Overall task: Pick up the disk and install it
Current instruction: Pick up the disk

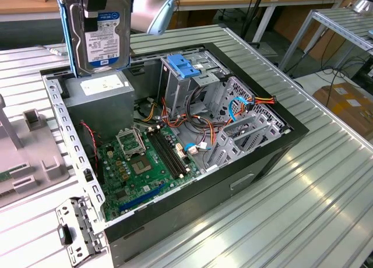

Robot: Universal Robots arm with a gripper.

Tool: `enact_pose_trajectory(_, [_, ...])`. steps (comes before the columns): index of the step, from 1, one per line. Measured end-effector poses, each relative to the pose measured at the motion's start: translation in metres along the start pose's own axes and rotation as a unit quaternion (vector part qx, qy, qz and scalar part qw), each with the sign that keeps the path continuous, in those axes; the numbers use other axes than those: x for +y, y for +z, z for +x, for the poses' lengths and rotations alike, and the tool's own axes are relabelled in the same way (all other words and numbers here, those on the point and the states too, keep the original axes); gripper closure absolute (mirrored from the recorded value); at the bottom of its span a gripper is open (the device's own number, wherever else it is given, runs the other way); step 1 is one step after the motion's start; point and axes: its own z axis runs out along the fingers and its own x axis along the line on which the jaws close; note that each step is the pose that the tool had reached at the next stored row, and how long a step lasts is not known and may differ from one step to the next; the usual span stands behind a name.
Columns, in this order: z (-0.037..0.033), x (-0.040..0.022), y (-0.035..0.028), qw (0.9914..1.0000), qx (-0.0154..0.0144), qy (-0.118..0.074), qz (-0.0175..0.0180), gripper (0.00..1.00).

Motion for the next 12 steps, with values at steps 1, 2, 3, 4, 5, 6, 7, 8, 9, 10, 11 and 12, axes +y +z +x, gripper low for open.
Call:
enact_pose_trajectory(1, [0.0007,-0.0011,0.0,1.0,0.0,0.0,-0.0001,0.64])
enact_pose_trajectory(2, [0.002,-0.0029,0.0001,1.0,0.0,0.0,-0.0002,0.64])
enact_pose_trajectory(3, [0.0027,-0.0041,0.0001,1.0,0.0,0.0,-0.0002,0.64])
enact_pose_trajectory(4, [0.0034,-0.0052,0.0001,1.0,0.0,0.0,-0.0003,0.64])
enact_pose_trajectory(5, [0.0041,-0.0063,0.0001,1.0,0.0,0.0,-0.0004,0.64])
enact_pose_trajectory(6, [0.0049,-0.0077,0.0001,1.0,0.0,0.0,-0.0005,0.64])
enact_pose_trajectory(7, [0.006,-0.0097,0.0002,1.0,0.0,0.0,-0.0006,0.64])
enact_pose_trajectory(8, [0.0066,-0.0107,0.0002,1.0,0.0,0.0,-0.0007,0.64])
enact_pose_trajectory(9, [0.0071,-0.0119,0.0002,1.0,0.0,0.0,-0.0008,0.64])
enact_pose_trajectory(10, [0.0081,-0.0139,0.0002,1.0,0.0,0.0,-0.0009,0.64])
enact_pose_trajectory(11, [0.0087,-0.015,0.0002,1.0,0.0,0.0,-0.0009,0.64])
enact_pose_trajectory(12, [0.0094,-0.0163,0.0002,1.0,0.0,0.0,-0.001,0.64])
